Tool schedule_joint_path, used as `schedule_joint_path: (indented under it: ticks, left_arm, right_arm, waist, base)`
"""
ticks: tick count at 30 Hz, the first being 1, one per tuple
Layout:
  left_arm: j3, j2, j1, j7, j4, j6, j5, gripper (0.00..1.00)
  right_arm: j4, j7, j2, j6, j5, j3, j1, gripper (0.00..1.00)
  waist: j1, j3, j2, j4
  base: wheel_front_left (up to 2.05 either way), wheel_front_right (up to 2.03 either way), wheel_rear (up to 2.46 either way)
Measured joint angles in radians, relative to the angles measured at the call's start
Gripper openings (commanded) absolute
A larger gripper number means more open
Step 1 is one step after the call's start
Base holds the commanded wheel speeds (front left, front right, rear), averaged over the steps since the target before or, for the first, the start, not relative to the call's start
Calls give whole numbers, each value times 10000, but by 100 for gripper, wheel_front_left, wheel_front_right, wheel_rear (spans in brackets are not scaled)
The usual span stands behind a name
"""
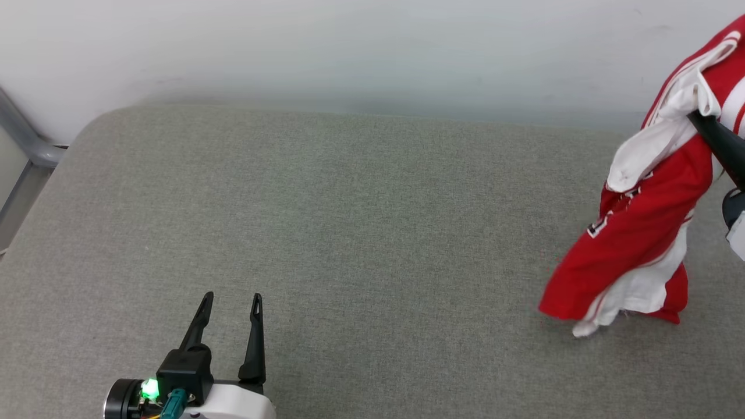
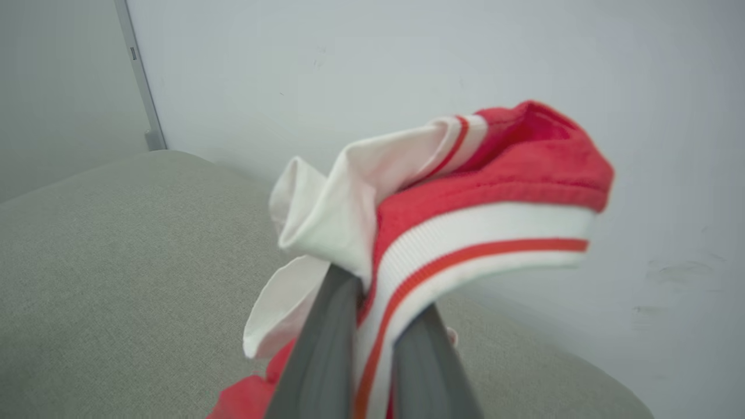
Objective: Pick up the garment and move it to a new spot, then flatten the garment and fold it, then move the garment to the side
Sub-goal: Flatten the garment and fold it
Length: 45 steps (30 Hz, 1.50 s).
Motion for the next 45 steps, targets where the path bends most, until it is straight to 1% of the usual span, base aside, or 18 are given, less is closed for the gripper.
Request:
schedule_joint_path:
  ticks: [3,5,8,11,15,20,26,31,34,38,41,44,45]
  left_arm:
    - [6,0,1,0,-35,-4,2,100]
    - [-8,0,-6,0,-58,-4,0,100]
    - [-90,0,-72,0,-71,-2,-17,100]
    - [-186,-2,-253,0,-81,4,-88,100]
    - [-295,-2,-465,0,-88,10,-117,100]
    - [-430,2,-697,0,-125,86,-244,100]
    - [-642,0,-996,0,-94,178,-456,100]
    - [-832,2,-1243,0,-90,336,-675,100]
    - [-930,2,-1295,0,-84,393,-765,100]
    - [-1034,0,-1411,0,-73,454,-878,100]
    - [-1057,0,-1436,0,-63,525,-903,100]
    - [-1060,2,-1441,0,-33,562,-932,100]
    - [-1057,0,-1441,0,-27,570,-936,100]
  right_arm:
    - [-399,290,90,0,-161,-268,306,0]
    - [-562,445,192,0,-190,-261,422,0]
    - [-667,671,378,-2,-194,180,470,0]
    - [-502,803,644,-2,-94,976,244,0]
    - [138,911,980,-2,61,2451,-628,0]
    - [1532,834,1630,-2,295,4796,-2131,0]
    - [3538,497,2798,-2,736,7664,-3678,0]
    - [5039,86,3593,-2,1187,9695,-4478,0]
    - [5883,-27,3937,-2,1501,10763,-4798,0]
    - [6834,146,4213,-2,1657,11384,-4867,0]
    - [7196,370,4360,-2,1524,11455,-4806,0]
    - [7254,757,4489,-2,1271,11440,-4532,0]
    - [7252,729,4491,-2,1258,11440,-4524,20]
  waist:
    - [0,41,0,24]
    - [0,120,0,48]
    - [0,246,0,137]
    - [0,382,0,275]
    - [0,594,0,546]
    - [1,938,0,967]
    - [0,1430,0,1505]
    - [1,1827,0,1956]
    - [1,2039,0,2175]
    - [1,2232,0,2385]
    - [1,2306,0,2438]
    - [1,2289,0,2394]
    - [1,2271,0,2364]
  base:
    - [0,0,0]
    - [0,0,0]
    - [0,0,0]
    - [0,0,0]
    - [0,0,0]
    - [0,0,0]
    - [0,0,0]
    - [0,0,0]
    - [0,0,0]
    - [0,0,0]
    - [0,0,0]
    - [0,0,0]
    - [0,0,0]
